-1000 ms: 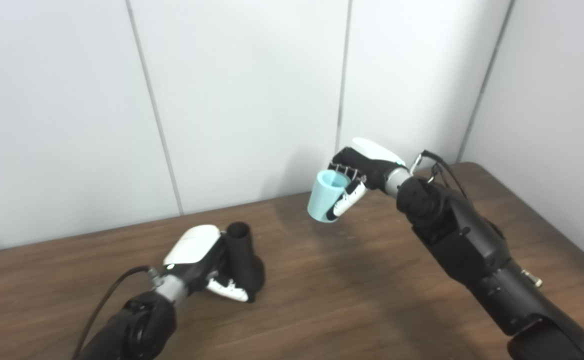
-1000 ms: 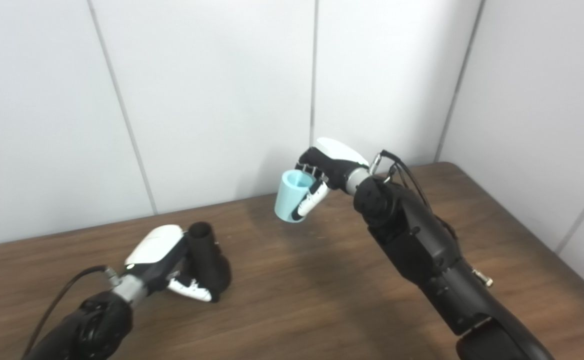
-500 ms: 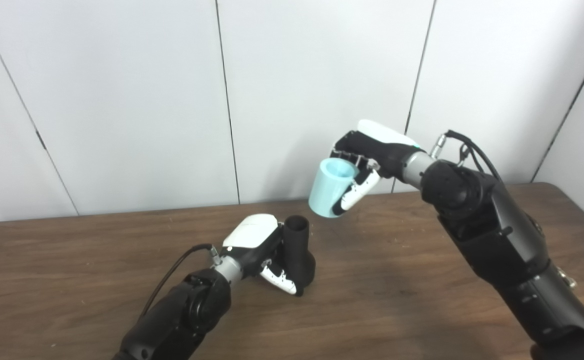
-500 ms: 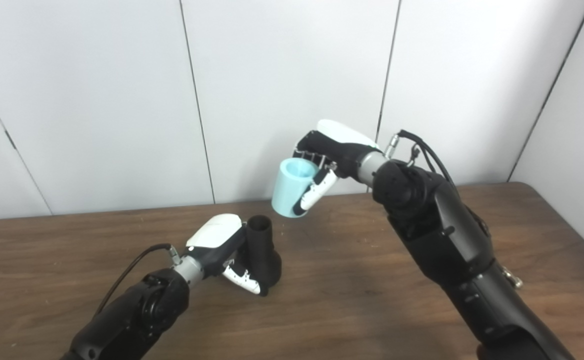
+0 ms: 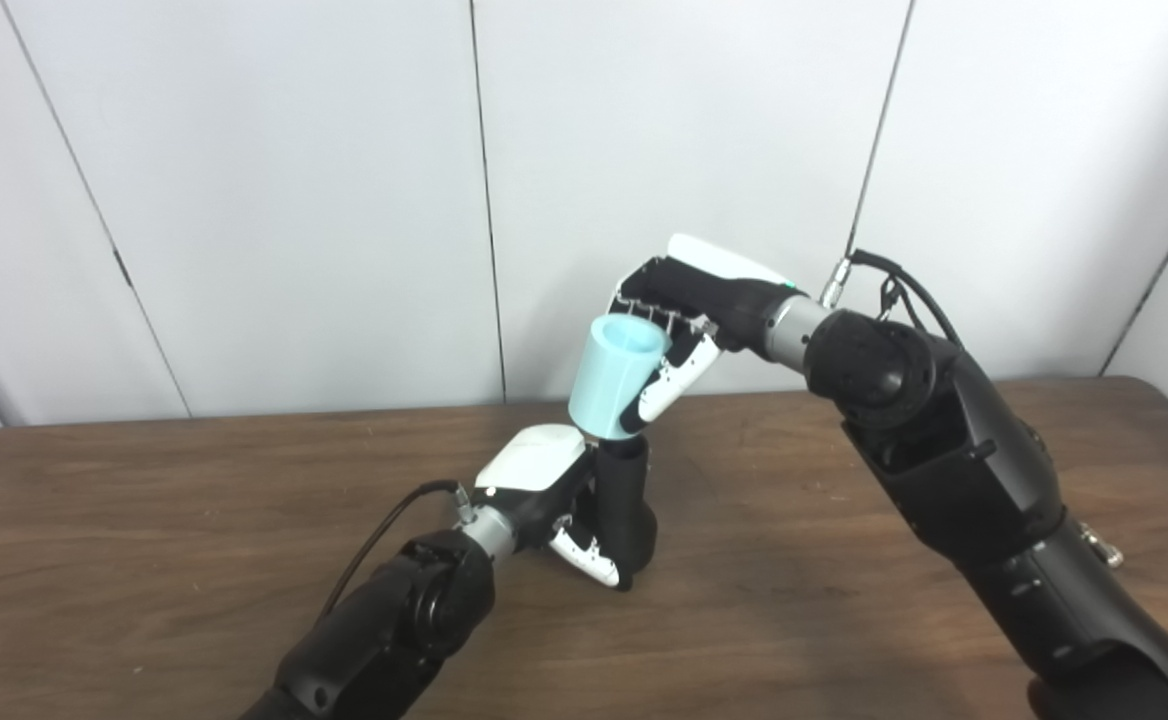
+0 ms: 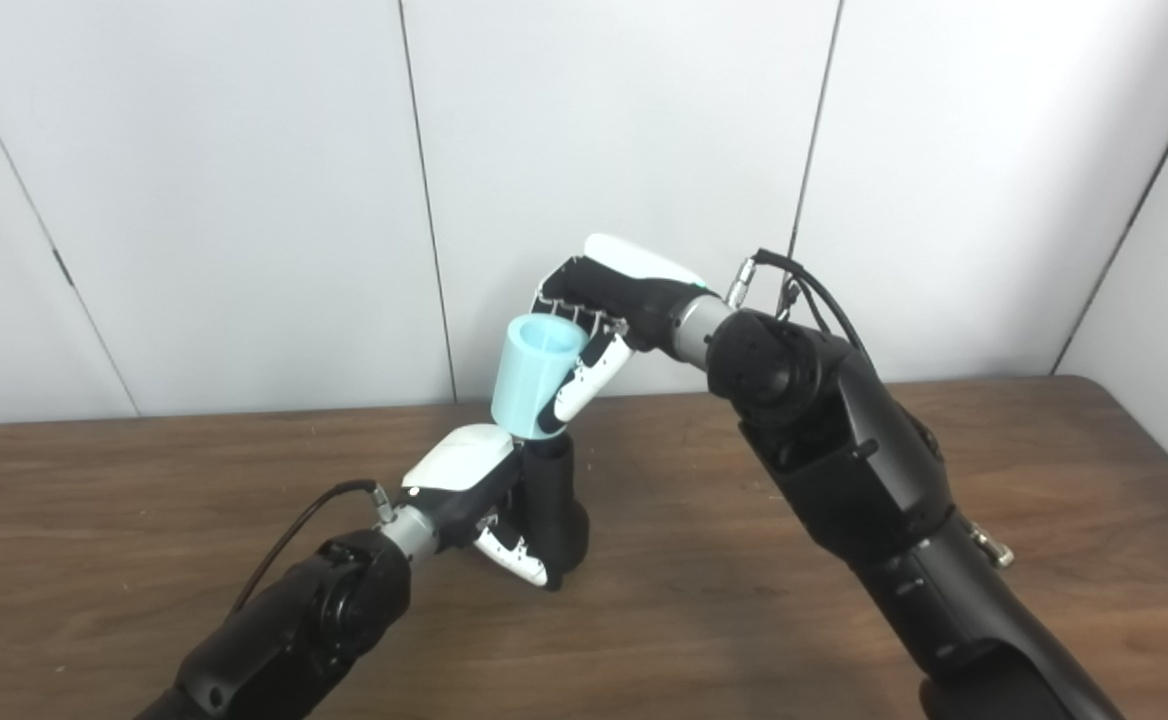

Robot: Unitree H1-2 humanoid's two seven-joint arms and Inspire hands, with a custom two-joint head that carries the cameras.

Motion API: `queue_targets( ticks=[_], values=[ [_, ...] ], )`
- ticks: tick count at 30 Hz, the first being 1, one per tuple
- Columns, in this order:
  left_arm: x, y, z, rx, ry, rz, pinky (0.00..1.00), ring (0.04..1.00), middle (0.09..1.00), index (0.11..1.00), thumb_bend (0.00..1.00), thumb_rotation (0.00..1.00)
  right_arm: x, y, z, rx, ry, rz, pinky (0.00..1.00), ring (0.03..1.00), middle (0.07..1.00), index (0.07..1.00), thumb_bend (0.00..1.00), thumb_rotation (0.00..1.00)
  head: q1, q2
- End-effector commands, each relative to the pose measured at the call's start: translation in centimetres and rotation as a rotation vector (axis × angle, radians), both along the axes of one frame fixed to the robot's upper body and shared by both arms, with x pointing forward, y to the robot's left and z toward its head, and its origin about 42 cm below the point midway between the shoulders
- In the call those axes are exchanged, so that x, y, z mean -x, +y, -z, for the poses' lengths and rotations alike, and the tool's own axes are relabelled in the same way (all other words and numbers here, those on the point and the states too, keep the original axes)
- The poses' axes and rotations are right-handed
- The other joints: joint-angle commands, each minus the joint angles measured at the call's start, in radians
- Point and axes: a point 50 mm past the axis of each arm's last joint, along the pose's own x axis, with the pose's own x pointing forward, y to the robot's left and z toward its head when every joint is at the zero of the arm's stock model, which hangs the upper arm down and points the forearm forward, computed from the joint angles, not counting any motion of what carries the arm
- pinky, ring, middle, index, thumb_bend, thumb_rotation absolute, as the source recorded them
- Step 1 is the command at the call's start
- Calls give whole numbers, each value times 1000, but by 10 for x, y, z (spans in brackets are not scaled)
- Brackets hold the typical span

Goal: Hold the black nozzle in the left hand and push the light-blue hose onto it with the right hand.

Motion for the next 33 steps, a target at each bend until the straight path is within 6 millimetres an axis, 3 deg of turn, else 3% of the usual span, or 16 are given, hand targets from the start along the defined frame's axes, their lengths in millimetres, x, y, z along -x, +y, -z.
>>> queue_targets(
  ticks=[1, 15, 19, 33],
  values=[
    [32, 3, 73, -258, 248, 17, 398, 417, 427, 486, 527, 0, 1, 9, -43, -5, -141, -47, 368, 443, 484, 488, 521, 0, 4, 2],
    [35, 8, 71, -242, 241, 13, 445, 442, 444, 486, 528, 0, -4, 10, -36, 41, -95, -48, 401, 468, 476, 475, 521, 0, -1, 22],
    [35, 9, 72, -242, 246, 11, 481, 488, 483, 482, 527, 0, -6, 7, -39, 56, -93, -42, 398, 470, 478, 470, 521, 0, -5, 25],
    [34, 8, 74, -253, 266, 15, 514, 512, 496, 479, 526, 0, -3, 4, -67, 42, -149, -38, 364, 448, 489, 478, 521, 0, -11, 26]
  ],
)
